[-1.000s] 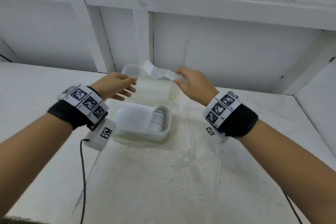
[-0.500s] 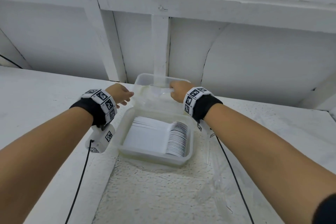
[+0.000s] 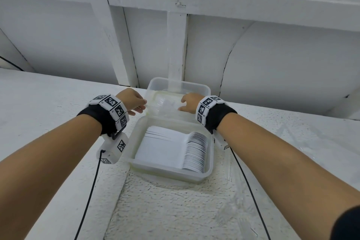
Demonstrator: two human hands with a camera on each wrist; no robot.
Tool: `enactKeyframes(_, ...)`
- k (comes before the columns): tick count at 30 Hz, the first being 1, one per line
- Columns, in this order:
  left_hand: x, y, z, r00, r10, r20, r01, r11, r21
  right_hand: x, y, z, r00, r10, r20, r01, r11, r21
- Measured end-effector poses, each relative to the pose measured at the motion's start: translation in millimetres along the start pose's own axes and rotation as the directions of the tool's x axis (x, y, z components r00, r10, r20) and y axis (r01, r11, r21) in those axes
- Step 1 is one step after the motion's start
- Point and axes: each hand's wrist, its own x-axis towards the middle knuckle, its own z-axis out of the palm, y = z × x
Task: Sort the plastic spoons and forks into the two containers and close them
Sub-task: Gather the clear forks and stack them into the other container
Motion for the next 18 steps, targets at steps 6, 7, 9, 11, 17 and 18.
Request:
enactKeyframes(6, 3.8, 0.4, 0.3, 1.000, -0.005, -0.003, 0.005, 1.000, -0.023, 2.2, -0.3, 2.5, 1.000, -0.007, -0.028, 0.011, 0.986, 0.164)
enactKeyframes(7, 4.0, 0.3, 0.4, 1.000, -0.006, -0.004, 0.006, 1.000, -0.025, 2.3, 0.6, 3.3, 0.999, -0.011, -0.034, 0.017, 0.983, 0.185)
enactKeyframes(9, 4.0, -0.4, 0.6, 1.000, -0.006, -0.006, 0.006, 1.000, -0.027, 1.5, 2.3, 3.5, 0.999, -0.023, -0.043, 0.032, 0.977, 0.210)
enactKeyframes(11, 4.1, -0.9, 0.8, 1.000, -0.006, -0.003, 0.006, 0.999, -0.031, 1.1, 2.5, 3.2, 0.998, -0.035, -0.043, 0.044, 0.972, 0.233)
enactKeyframes(17, 3.0, -0.3, 2.1, 1.000, -0.005, -0.018, 0.004, 1.000, -0.020, -0.1, 0.8, 4.1, 0.999, -0.025, -0.035, 0.033, 0.966, 0.258)
enactKeyframes(18, 2.4, -0.2, 2.2, 1.000, -0.006, -0.018, 0.006, 1.000, -0.019, -1.1, 1.3, 3.5, 0.999, -0.024, -0.034, 0.032, 0.968, 0.247)
